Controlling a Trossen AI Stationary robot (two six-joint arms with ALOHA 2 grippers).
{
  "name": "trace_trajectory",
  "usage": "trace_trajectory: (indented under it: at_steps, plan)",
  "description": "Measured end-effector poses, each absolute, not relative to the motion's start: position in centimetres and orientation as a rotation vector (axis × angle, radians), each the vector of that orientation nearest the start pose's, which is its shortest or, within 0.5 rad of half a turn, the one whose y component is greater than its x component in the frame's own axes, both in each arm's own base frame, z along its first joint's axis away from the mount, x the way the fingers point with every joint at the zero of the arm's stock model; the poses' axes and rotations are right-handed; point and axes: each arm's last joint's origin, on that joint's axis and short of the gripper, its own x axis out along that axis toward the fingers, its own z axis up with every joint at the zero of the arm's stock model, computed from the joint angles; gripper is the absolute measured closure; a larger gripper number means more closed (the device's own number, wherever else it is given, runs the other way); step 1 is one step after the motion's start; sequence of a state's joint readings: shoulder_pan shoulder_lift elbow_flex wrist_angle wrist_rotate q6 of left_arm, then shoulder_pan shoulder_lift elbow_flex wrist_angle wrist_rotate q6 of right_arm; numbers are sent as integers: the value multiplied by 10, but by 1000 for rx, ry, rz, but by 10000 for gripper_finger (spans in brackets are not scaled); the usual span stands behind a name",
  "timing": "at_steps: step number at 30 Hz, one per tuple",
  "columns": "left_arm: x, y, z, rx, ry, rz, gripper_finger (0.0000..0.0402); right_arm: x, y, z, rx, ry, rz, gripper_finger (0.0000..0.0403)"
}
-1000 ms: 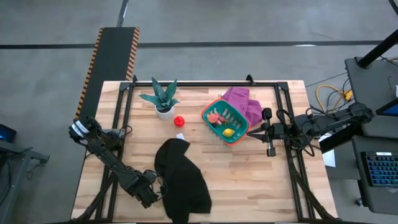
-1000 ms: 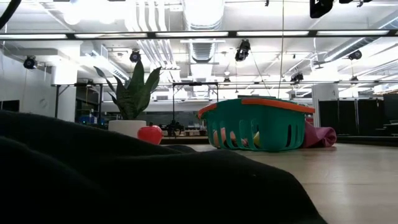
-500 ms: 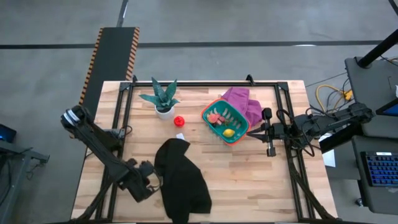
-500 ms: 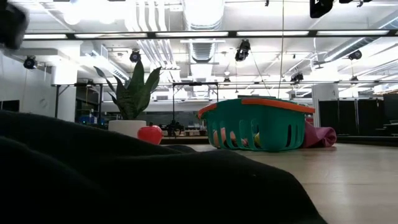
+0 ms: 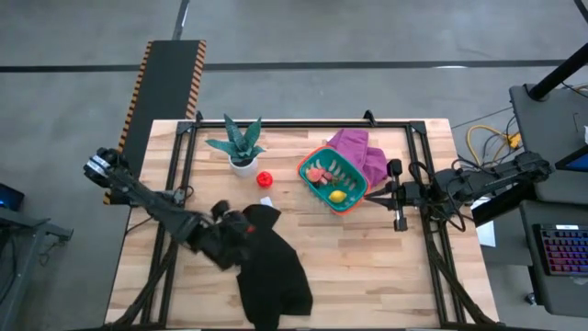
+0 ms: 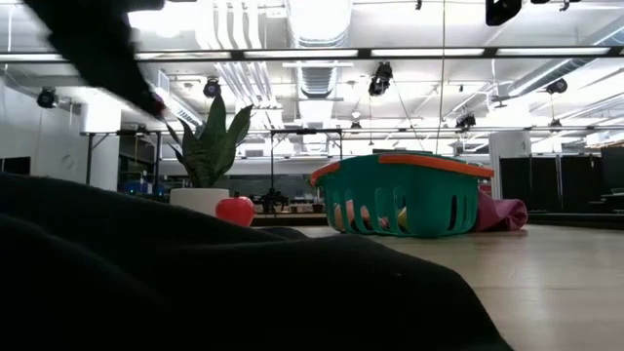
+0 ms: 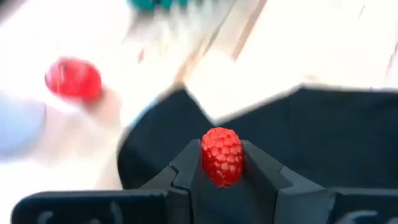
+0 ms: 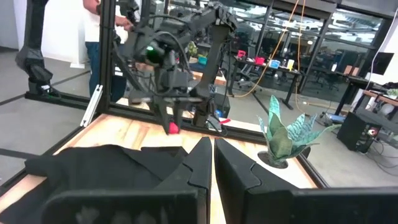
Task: Pick and placing Produce into tupperware
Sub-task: Put the raspberry into the green basket
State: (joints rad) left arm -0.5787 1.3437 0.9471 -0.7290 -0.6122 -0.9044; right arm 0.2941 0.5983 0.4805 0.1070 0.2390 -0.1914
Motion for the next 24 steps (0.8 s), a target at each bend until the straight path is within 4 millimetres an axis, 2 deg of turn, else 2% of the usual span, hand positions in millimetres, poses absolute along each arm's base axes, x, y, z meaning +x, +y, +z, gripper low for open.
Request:
trace_trajectory:
  at_steps: [6,16,20,24]
  plan:
    - [257,-88,253,-57,699,323,338,144,36,282,-197,1,56,392]
    - [308,-17,267,7,500,176,338,144,36,282,-222,6,56,392]
    - [330,3,267,18,489,152,338,144,36,281,-228,19,58,392]
    - [357,13,272,61,482,106,338,143,36,280,-233,23,58,392]
